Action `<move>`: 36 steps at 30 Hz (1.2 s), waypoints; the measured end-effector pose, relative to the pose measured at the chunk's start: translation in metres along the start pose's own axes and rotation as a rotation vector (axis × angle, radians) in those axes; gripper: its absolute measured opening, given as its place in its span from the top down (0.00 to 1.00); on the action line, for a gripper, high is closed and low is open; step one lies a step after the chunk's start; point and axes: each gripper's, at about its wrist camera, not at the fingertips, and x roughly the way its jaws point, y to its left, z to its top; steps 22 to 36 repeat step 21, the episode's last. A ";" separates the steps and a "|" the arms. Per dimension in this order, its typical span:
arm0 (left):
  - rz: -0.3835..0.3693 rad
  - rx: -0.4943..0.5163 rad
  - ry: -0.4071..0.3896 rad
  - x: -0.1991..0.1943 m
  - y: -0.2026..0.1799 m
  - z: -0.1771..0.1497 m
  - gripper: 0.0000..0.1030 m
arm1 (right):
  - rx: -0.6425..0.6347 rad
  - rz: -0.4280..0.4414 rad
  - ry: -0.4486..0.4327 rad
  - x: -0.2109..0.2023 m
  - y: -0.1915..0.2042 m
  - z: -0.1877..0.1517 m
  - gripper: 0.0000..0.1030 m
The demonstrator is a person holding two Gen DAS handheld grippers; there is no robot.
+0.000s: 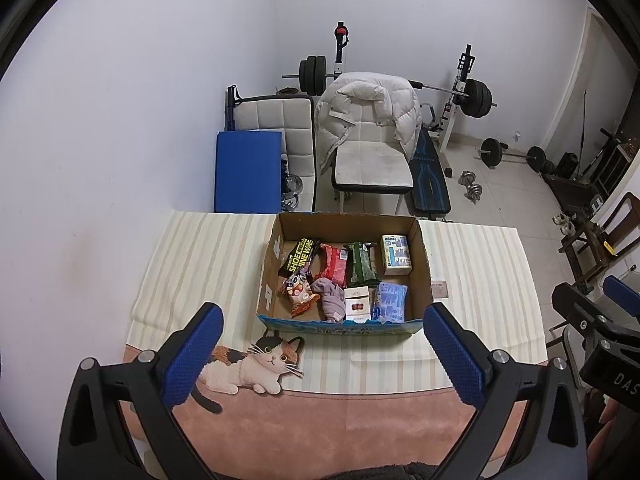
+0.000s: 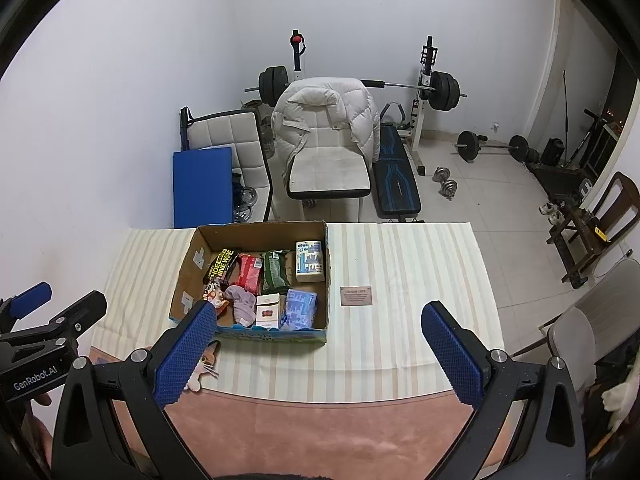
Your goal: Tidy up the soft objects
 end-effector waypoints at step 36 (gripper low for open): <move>-0.008 0.012 -0.013 -0.005 -0.002 0.005 0.00 | 0.009 -0.010 -0.007 -0.005 0.004 0.002 0.00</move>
